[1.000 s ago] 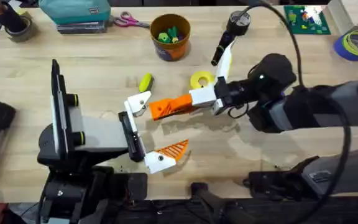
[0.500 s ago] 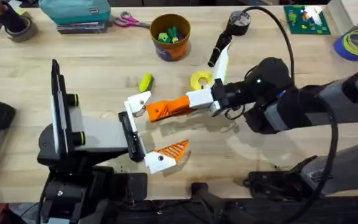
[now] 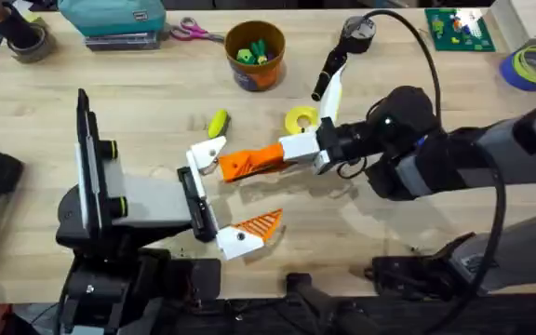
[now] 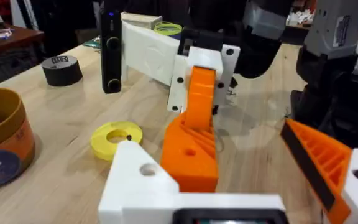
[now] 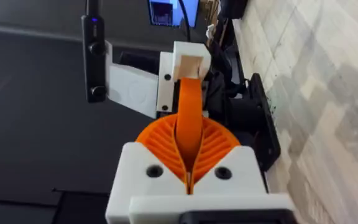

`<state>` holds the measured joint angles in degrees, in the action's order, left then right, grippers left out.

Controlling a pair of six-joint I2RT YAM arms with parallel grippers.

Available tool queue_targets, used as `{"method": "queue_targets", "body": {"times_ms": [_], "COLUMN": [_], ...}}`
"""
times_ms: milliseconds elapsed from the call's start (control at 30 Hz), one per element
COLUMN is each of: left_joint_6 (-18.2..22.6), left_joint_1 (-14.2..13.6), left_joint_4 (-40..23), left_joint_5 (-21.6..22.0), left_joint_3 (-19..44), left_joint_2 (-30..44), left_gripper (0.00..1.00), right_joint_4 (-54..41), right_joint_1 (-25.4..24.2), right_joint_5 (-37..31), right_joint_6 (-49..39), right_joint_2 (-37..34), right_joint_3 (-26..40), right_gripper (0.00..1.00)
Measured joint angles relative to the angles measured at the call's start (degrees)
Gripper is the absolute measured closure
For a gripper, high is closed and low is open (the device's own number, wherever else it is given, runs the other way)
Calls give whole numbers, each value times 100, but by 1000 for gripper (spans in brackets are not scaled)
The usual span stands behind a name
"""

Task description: Pick up the gripper from the table and insert it into the empty holder that is missing its gripper. Then pick up a screw, insert it into the mounting hole, and use the screwdriver to tighten it. Finally, clean up the table by picking up the vegetable and placing it into the bucket.

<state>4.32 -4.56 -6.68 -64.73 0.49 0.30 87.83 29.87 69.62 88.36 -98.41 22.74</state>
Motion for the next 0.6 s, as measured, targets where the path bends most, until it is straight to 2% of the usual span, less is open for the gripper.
{"method": "queue_targets", "body": {"times_ms": [600], "left_joint_6": [0], "left_joint_1": [0], "left_joint_4": [0], "left_joint_5": [-1], "left_joint_3": [0], "left_joint_2": [2], "left_gripper": [15], "right_joint_4": [7], "right_joint_1": [0], "right_joint_5": [-41], "right_joint_6": [19], "right_joint_2": [42], "right_joint_3": [0], "right_gripper": [993]}}
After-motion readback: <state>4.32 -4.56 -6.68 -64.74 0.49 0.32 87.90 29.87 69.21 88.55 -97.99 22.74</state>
